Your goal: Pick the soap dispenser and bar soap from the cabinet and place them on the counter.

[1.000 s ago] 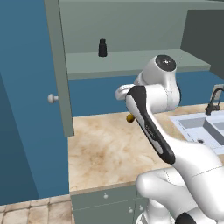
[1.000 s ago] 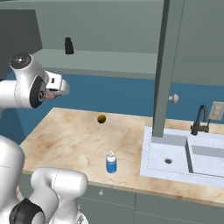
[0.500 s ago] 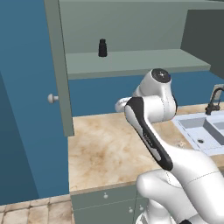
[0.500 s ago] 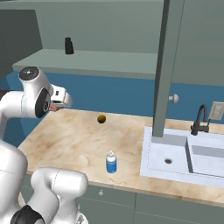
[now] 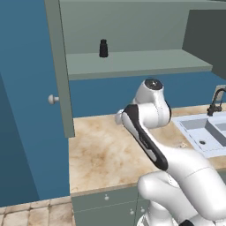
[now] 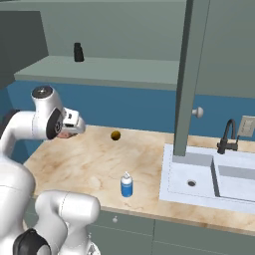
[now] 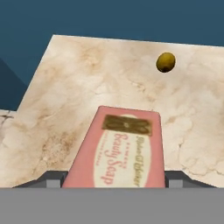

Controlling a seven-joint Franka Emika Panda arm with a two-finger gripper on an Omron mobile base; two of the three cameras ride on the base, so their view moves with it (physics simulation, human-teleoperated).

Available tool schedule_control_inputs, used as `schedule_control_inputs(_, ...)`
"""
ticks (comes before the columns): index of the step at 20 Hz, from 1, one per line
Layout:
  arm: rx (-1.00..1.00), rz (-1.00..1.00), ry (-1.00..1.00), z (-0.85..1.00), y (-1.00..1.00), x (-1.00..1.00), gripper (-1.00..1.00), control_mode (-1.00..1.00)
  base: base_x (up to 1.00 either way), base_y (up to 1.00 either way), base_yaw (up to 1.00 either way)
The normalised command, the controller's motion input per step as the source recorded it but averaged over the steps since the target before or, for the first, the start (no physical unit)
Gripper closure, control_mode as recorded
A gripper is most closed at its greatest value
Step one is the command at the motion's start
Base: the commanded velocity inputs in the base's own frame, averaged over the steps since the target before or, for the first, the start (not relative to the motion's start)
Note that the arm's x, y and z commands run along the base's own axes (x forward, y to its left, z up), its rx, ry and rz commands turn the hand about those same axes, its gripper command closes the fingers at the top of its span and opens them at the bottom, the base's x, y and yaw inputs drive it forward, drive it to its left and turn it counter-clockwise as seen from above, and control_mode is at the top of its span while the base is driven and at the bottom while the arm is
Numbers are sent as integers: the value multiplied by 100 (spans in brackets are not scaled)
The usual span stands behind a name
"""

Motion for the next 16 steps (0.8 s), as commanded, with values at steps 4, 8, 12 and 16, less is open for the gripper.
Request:
schedule_control_inputs(4,0,1,9,-48,0,24,100,-100,0,0,0)
schedule_control_inputs(8,0,2,3,-44,0,23,100,-100,0,0,0)
schedule_control_inputs(12,0,2,0,-40,0,20,100,-100,0,0,0)
schedule_control_inputs(16,0,2,0,-35,0,16,100,-100,0,0,0)
